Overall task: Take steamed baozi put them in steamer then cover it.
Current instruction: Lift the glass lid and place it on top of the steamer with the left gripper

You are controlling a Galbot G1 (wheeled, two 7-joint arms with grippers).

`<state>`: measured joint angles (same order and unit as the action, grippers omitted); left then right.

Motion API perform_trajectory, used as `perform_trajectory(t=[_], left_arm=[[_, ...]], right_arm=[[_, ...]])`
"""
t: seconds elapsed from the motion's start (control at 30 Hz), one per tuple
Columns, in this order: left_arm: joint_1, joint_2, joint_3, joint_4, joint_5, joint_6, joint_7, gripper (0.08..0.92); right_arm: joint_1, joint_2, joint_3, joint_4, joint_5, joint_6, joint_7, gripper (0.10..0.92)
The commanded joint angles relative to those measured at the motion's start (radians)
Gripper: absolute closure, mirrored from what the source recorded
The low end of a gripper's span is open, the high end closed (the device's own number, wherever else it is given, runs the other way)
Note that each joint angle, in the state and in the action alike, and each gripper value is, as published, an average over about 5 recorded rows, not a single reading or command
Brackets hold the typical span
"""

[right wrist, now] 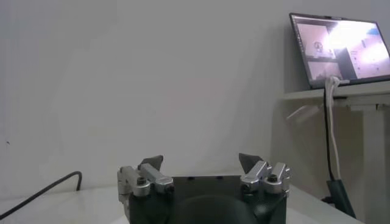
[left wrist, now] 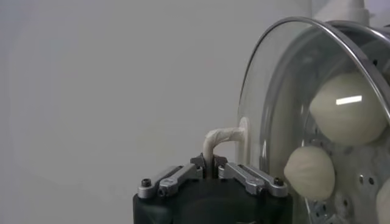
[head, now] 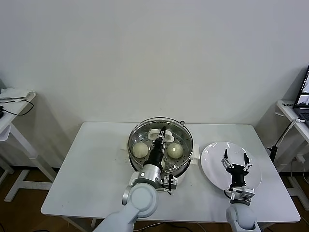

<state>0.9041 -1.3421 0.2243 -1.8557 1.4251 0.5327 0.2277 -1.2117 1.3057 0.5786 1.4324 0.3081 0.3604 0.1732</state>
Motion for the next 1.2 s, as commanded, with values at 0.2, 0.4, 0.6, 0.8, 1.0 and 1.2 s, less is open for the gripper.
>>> perform_trajectory(t=[0.2,0.4,0.6,0.8,1.0,1.2], left_arm=[[-0.022,-0.003,0.017,0.020,-0.051,0.025,0.048,0.812],[-0.022,-0.007,0.016,0.026,-0.057,0.025,0.046,0.812],[-0.023,-0.009,0.010,0.039,-0.043,0.016,0.041,0.812],[-0.020,-0.011,0.007,0.047,-0.025,0.006,0.036,0.812],[-0.020,-0.011,0.003,0.051,-0.023,0.001,0.035,0.812],[-0.013,-0.013,-0.004,0.064,-0.020,-0.006,0.036,0.812]], right_arm=[[0.003,0.002,0.001,-0.005,0.001,0.001,-0.002,0.203],[0.004,0.002,0.002,-0.007,0.002,0.002,-0.003,0.203],[0.003,0.003,0.003,-0.008,0.003,0.003,-0.005,0.203],[0.001,0.006,0.003,-0.009,0.002,0.005,-0.008,0.203],[0.000,0.010,0.004,-0.009,0.002,0.006,-0.010,0.203],[0.001,0.008,0.006,-0.007,0.004,0.005,-0.009,0.203]])
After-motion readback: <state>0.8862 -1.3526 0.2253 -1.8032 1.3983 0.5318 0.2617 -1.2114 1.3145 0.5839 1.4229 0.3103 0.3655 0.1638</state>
